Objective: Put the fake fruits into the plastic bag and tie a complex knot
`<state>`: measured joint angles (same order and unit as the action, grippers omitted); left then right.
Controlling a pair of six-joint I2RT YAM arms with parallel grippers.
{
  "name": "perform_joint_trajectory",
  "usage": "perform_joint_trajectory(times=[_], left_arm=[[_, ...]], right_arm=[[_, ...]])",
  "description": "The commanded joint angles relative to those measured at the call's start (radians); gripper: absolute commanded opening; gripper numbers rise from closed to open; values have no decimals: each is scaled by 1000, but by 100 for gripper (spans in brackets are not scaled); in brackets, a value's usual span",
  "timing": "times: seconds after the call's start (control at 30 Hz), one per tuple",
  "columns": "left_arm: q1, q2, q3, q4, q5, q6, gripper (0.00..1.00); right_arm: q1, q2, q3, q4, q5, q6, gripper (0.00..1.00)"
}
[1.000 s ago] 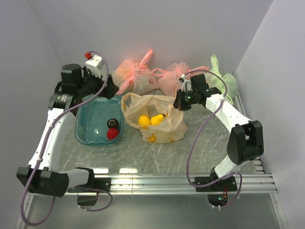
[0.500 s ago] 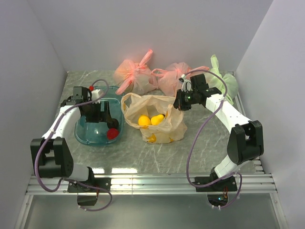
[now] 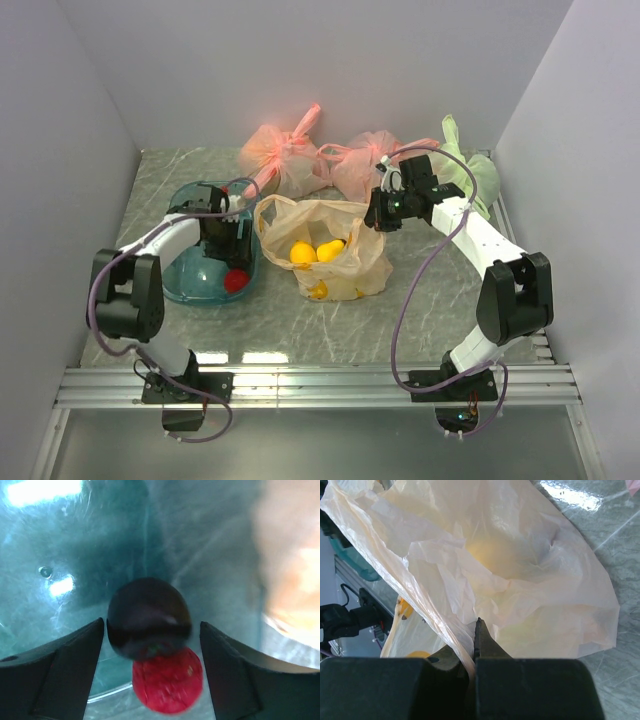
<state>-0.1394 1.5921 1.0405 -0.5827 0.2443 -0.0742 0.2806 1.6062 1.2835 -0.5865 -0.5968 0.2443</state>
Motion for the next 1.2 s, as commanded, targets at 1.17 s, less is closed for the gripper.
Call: perform_joint_trajectory(times=[1.17], left_arm=[[-566, 179, 385, 142, 95, 33, 85]], right_arm=[[-8, -11, 10, 16, 17, -10, 0]])
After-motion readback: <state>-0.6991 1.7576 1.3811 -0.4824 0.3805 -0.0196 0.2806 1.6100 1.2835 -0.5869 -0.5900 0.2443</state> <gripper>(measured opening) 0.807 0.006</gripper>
